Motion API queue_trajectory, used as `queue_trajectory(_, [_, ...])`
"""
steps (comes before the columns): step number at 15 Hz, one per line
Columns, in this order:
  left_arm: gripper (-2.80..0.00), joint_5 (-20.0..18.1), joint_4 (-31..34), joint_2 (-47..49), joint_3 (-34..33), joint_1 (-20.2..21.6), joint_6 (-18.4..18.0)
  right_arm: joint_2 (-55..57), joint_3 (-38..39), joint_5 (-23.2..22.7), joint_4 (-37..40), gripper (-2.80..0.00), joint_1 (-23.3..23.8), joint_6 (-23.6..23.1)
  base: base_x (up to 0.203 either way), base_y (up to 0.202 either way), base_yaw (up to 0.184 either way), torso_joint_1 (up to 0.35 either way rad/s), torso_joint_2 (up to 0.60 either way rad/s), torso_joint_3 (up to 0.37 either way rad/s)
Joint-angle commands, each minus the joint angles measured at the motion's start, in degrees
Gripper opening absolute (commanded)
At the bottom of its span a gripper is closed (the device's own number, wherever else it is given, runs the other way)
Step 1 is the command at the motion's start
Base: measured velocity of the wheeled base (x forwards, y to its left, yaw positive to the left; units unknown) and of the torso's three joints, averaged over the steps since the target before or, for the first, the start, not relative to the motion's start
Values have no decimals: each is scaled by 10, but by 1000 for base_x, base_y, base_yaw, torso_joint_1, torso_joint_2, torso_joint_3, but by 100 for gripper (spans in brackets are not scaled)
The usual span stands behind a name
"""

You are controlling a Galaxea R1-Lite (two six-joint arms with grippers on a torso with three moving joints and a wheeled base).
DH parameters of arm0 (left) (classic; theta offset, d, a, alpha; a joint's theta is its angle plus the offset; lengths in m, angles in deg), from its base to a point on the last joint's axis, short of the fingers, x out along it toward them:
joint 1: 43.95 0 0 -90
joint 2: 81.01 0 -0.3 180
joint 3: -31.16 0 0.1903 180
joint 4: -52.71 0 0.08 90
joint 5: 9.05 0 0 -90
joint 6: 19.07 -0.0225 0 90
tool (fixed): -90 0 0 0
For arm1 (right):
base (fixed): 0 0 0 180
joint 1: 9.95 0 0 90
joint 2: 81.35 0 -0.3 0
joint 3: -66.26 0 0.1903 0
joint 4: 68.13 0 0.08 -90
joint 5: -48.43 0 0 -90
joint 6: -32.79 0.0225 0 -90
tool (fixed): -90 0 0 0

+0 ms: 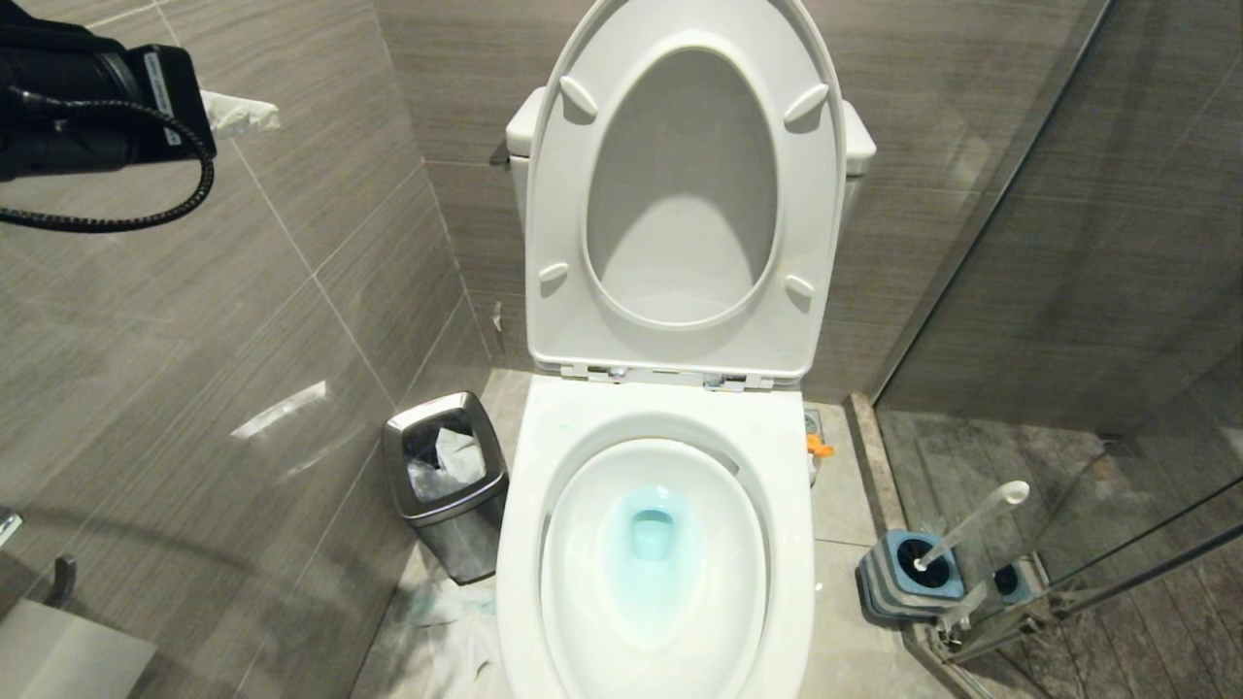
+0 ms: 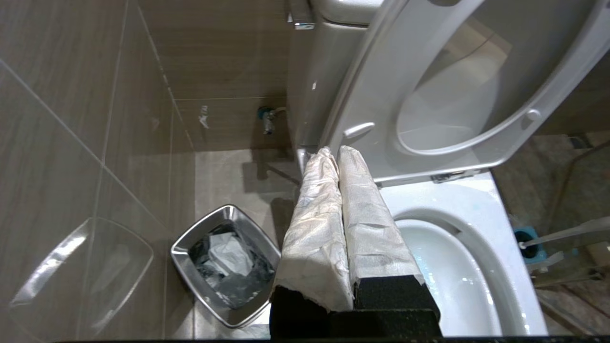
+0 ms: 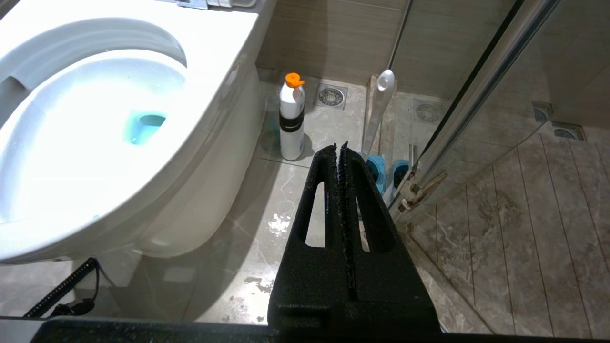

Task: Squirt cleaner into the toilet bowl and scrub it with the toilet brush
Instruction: Flush the toilet

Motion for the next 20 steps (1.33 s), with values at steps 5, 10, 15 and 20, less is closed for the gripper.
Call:
queue_trajectory(5, [-280, -1, 27, 14, 2, 3, -6, 1, 0, 0, 0, -280, 0, -1, 0, 0, 0, 0, 0, 0])
queue_trajectory(10, [-280, 1, 33, 8, 1, 5, -36, 1, 0, 0, 0, -280, 0, -1, 0, 0, 0, 0, 0, 0])
queue_trajectory(15, [-280, 1, 32, 8, 3, 4, -36, 1, 0, 0, 0, -280, 0, -1, 0, 0, 0, 1, 0, -12])
queue_trajectory(20, [-280, 1, 32, 6, 2, 4, -36, 1, 0, 0, 0, -280, 0, -1, 0, 0, 0, 3, 3, -161])
